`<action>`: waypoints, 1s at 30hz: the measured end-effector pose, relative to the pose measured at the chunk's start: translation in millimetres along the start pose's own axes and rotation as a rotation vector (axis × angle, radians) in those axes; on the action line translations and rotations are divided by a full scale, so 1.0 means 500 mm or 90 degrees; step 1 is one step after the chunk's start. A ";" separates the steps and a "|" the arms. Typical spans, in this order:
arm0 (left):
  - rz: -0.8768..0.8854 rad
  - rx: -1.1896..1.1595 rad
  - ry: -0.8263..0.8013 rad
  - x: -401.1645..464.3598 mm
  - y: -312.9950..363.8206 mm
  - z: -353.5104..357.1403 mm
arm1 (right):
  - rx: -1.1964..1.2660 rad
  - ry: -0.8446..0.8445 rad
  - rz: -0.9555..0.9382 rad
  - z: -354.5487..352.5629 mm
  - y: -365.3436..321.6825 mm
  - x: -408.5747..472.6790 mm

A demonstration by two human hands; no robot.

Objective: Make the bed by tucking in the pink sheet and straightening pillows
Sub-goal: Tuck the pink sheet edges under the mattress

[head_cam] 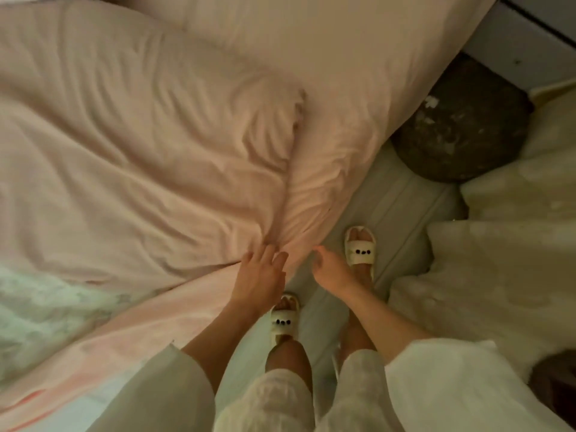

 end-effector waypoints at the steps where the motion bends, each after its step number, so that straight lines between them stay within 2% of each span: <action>1: 0.017 0.014 0.035 -0.025 -0.014 0.008 | 0.007 0.013 -0.013 0.035 0.000 -0.014; 4: 0.023 0.086 0.041 -0.128 -0.083 0.044 | 0.011 0.097 -0.085 0.122 0.001 -0.060; 7: -0.081 0.144 -0.023 -0.186 -0.156 0.055 | -0.035 0.163 -0.139 0.167 -0.003 -0.099; 9: -0.110 0.142 0.000 -0.197 -0.163 0.037 | -0.107 0.170 -0.175 0.193 -0.012 -0.121; 11: -0.088 0.086 0.057 -0.207 -0.146 0.021 | -0.200 0.159 -0.224 0.216 -0.026 -0.138; 14: -0.079 -0.068 0.077 -0.259 -0.113 0.021 | -0.343 0.144 -0.301 0.240 -0.043 -0.153; 16: -0.100 -0.118 0.076 -0.306 -0.098 0.028 | -0.385 0.104 -0.322 0.254 -0.041 -0.161; 18: -0.128 -0.146 0.076 -0.341 -0.090 0.033 | -0.368 0.090 -0.337 0.269 -0.037 -0.179; 22: -0.114 -0.163 0.099 -0.358 -0.073 0.021 | -0.277 0.176 -0.401 0.261 -0.048 -0.218; 25: -0.103 -0.150 0.123 -0.373 -0.051 -0.007 | -0.281 0.179 -0.398 0.240 -0.042 -0.255; 30: -0.059 -0.130 0.090 -0.384 -0.022 -0.019 | -0.361 0.279 -0.418 0.217 -0.028 -0.303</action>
Point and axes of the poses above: each hand's wrist, its own x-axis towards the middle knuckle, its own z-axis out of the palm, y = z × x, the point moved 4 cm from there along x, towards the middle knuckle, and after that the axes turned 6 degrees about z, right-handed, at the moved point
